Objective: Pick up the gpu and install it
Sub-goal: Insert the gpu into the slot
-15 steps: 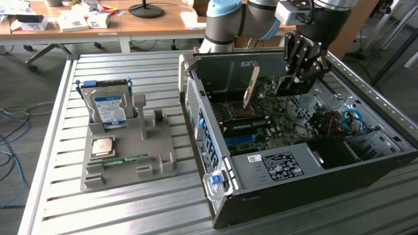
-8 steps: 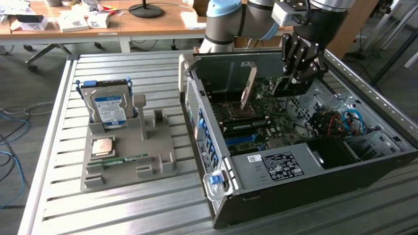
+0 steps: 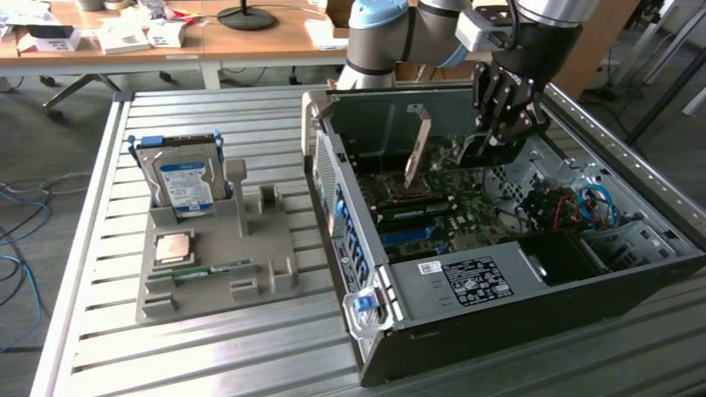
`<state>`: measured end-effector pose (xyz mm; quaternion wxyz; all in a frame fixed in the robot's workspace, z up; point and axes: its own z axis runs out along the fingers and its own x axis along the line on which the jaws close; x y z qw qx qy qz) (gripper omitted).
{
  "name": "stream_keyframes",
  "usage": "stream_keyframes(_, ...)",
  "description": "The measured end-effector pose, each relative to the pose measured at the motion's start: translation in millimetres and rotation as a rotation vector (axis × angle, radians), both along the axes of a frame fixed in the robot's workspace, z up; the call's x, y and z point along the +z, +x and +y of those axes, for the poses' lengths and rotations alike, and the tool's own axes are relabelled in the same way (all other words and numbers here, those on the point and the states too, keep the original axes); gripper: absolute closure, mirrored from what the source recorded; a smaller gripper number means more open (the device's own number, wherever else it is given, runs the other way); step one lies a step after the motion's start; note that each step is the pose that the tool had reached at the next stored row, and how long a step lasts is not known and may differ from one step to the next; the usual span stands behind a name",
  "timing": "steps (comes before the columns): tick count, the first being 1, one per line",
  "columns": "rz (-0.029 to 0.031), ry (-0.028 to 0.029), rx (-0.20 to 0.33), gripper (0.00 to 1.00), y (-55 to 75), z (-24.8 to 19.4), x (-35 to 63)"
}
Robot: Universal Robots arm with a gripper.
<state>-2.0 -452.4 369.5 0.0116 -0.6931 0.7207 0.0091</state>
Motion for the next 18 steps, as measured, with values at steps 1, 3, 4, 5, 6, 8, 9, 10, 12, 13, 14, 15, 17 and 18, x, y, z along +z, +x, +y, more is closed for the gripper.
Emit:
stream_keyframes(1,0.0000,0.0000,0.000,0.73,-0.1,0.0,-1.0)
stream_keyframes(3,0.0000,-0.0001,0.000,0.73,-0.2,0.0,-2.3)
stream_keyframes(4,0.0000,-0.0001,0.000,0.73,-0.2,0.0,-2.3)
stream_keyframes(5,0.0001,-0.0003,0.000,0.73,-0.2,0.0,-2.3)
stream_keyframes(6,0.0001,-0.0003,0.000,0.73,-0.3,0.0,-2.4)
stream_keyframes(8,-0.0001,0.0001,-0.001,0.73,-1.0,0.1,-2.7)
stream_keyframes(9,-0.0001,0.0001,0.000,0.73,-1.6,0.1,-2.8)
stream_keyframes(10,-0.0001,0.0001,0.000,0.73,-2.3,0.3,-2.9)
stream_keyframes(12,-0.0001,-0.0002,0.000,0.73,-4.3,0.8,-3.1)
stream_keyframes(13,0.0000,-0.0004,0.000,0.73,-5.5,1.1,-3.1)
stream_keyframes(14,0.0000,-0.0008,0.000,0.73,-6.7,1.5,-3.3)
stream_keyframes(15,0.0000,-0.0019,0.000,0.73,-7.7,2.0,-3.4)
stream_keyframes(17,-0.0001,-0.0057,0.000,0.73,-9.0,2.5,-3.8)
stream_keyframes(18,0.0000,-0.0088,0.000,0.73,-9.4,2.7,-4.0)
